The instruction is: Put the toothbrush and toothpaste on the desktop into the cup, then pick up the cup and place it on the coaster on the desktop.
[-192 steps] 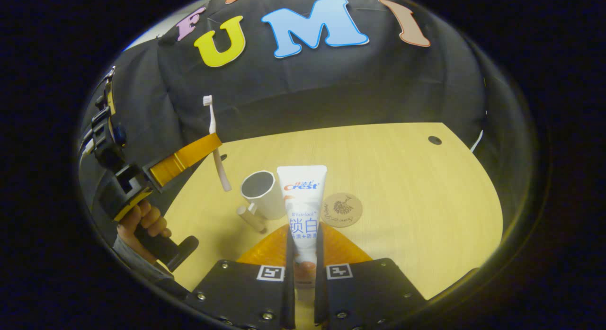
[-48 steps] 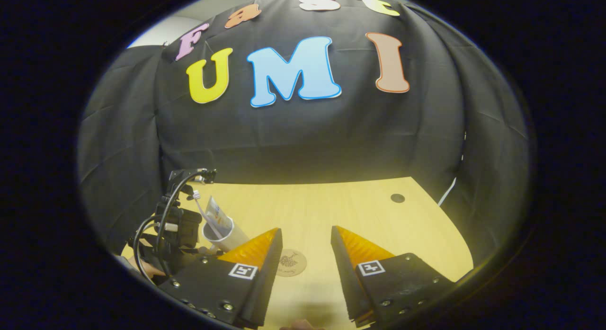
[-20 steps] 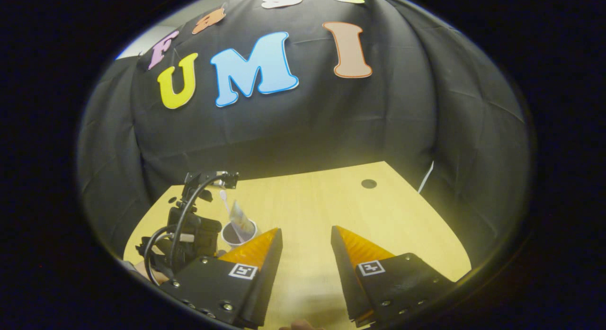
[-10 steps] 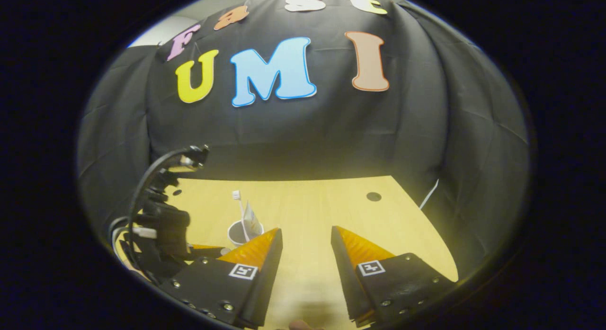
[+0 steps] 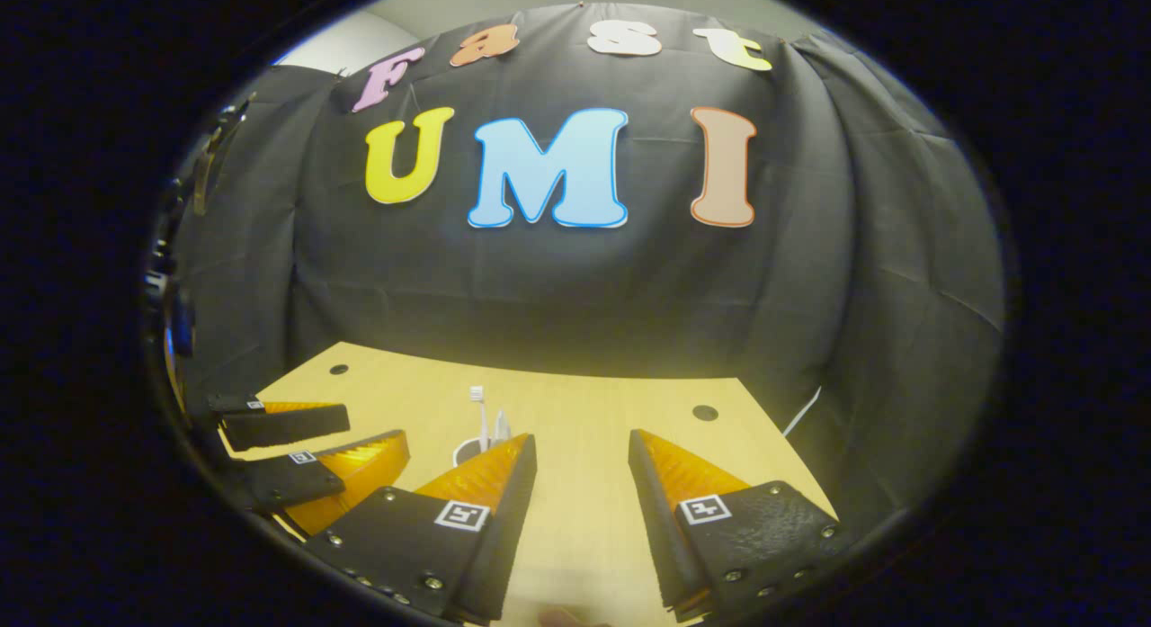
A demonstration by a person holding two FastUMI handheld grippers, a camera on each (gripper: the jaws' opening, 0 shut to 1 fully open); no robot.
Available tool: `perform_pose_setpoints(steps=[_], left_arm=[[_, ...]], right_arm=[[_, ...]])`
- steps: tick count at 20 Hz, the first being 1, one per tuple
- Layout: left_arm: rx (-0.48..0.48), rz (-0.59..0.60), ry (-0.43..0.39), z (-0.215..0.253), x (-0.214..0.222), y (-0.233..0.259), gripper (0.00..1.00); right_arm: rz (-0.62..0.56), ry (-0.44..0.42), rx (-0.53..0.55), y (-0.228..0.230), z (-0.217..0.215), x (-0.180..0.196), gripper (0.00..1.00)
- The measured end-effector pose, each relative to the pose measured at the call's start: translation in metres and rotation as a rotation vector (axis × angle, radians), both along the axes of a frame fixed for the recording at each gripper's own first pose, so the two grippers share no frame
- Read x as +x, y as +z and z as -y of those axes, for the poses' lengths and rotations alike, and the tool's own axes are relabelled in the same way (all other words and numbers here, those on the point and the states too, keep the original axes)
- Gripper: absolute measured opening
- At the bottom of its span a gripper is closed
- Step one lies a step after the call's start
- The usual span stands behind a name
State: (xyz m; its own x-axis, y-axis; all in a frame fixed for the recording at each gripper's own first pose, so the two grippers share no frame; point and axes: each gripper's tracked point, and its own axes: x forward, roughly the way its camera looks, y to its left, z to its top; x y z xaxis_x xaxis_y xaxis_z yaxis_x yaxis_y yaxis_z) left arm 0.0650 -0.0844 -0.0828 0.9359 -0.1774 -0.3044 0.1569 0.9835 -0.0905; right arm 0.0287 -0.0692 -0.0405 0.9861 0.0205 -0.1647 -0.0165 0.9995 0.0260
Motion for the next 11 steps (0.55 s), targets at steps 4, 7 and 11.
perform_pose_setpoints(steps=[4, 7, 11], left_arm=[[0.004, 0.115, 0.032, -0.011, -0.024, 0.040, 0.92], [-0.002, 0.185, 0.046, -0.022, -0.034, 0.065, 0.93], [-0.023, 0.242, 0.052, -0.033, -0.034, 0.080, 0.92]], right_arm=[[0.051, 0.002, -0.021, 0.021, -0.018, -0.015, 0.62], [0.091, 0.016, -0.040, 0.032, -0.032, -0.025, 0.62], [0.136, 0.039, 0.006, 0.044, -0.051, -0.034, 0.56]])
